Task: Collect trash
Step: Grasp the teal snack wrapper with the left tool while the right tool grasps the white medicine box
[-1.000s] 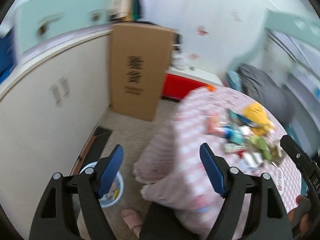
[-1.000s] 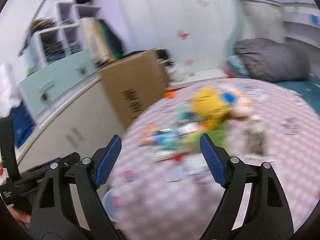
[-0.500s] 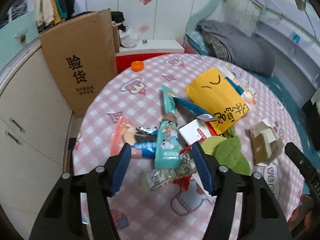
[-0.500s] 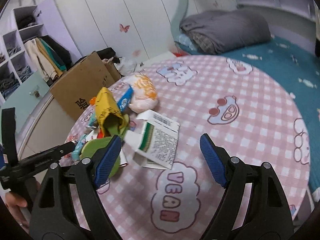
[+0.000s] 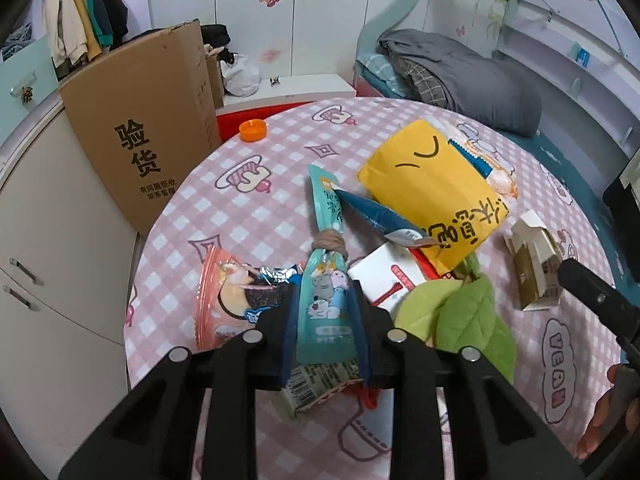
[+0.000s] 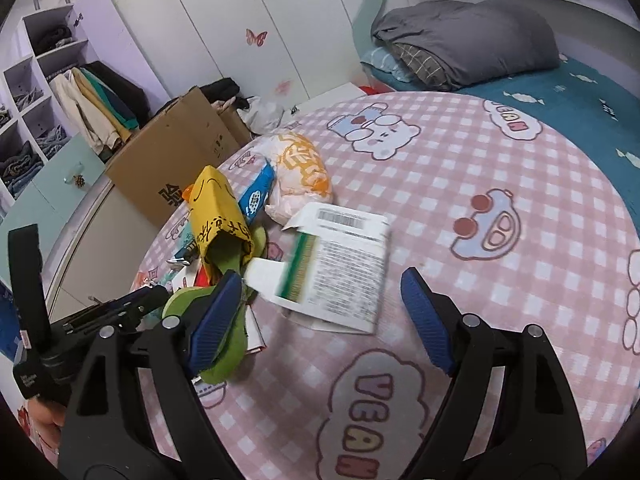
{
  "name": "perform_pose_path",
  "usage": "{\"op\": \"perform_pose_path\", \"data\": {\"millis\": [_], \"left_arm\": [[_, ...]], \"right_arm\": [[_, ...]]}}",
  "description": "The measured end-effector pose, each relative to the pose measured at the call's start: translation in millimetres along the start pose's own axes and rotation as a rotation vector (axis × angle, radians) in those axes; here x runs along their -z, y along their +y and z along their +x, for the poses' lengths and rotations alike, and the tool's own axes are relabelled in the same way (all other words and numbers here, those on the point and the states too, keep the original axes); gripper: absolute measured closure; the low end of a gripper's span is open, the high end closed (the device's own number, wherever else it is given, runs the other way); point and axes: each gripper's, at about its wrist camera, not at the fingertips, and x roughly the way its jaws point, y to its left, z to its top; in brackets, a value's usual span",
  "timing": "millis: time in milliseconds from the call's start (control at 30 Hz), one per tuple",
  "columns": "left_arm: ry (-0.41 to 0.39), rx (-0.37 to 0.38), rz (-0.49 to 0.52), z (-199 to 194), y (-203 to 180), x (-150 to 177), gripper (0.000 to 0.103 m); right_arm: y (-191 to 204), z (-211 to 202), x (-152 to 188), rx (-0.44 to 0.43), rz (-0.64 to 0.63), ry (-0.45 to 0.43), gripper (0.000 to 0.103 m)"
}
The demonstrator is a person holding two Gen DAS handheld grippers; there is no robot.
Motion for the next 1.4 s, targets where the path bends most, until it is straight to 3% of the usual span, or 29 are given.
{"op": "perform_pose_path", "data": {"millis": [33,67,100,200,300,333,400,433,600,700,833,933,1167,1400], "left_arm": [[-0.004,0.008,-0.012,-1.0,1.4,0.6,0.080],[-0.017,0.002,-0.028,-2.7,3.9,0.8,0.103],[-0.021,-0.007,-0.036,-3.7,6.2,0.3,0.103],[-0.008,0.060,-0.065,-3.5,12.0,0.3,0.103],[-0.015,0.000,-0.058,-4.0,11.0,-0.4,0.103],[-0.020,0.002,-0.061,-4.7,11.5,-1.5,0.099],[-0.004,0.009,-0.062,-2.4,11.6,-5.6,0.069],[-0.010,-0.006,-0.056,-2.1,10.4,-7.3,0.048],[0.027,-0.065,0.071,15.3,-11.9,-13.9,0.046],[0.035,-0.097,0.103,23.1,-17.7,-17.4,0.048],[0.055,-0.077,0.107,30.2,-14.9,-20.7,0.054],[0.073,-0.043,0.078,35.5,-8.1,-21.9,0.077],[0.000,-0.009,0.030,20.7,-6.7,-14.6,0.079],[-0.084,-0.014,-0.025,-18.4,2.2,-11.8,0.079]], "right_arm": [[-0.2,3.7,-0.3,0.005,0.001,0.010,0.022],[-1.2,7.5,-1.0,0.003,0.005,0.024,0.022],[-1.3,11.6,-2.2,0.003,0.006,0.035,0.023],[-4.6,16.0,-1.2,0.002,0.013,0.054,0.027],[-6.4,21.3,-0.5,0.014,0.001,0.067,0.038],[-6.4,20.8,0.1,0.022,-0.008,0.062,0.040],[-7.2,21.7,-0.1,0.024,-0.016,0.059,0.047],[-8.1,21.1,-0.2,0.025,-0.016,0.057,0.049],[-7.9,23.5,-2.1,0.026,-0.035,0.053,0.054],[-8.3,25.8,-4.6,0.021,-0.038,0.055,0.055],[-8.9,28.8,-7.5,0.013,-0.041,0.058,0.056],[-8.0,29.3,-8.0,0.010,-0.045,0.057,0.057],[-6.2,20.2,-5.1,0.010,-0.060,0.031,0.060],[-1.1,-7.5,-3.8,-0.010,-0.064,-0.012,0.060]]}}
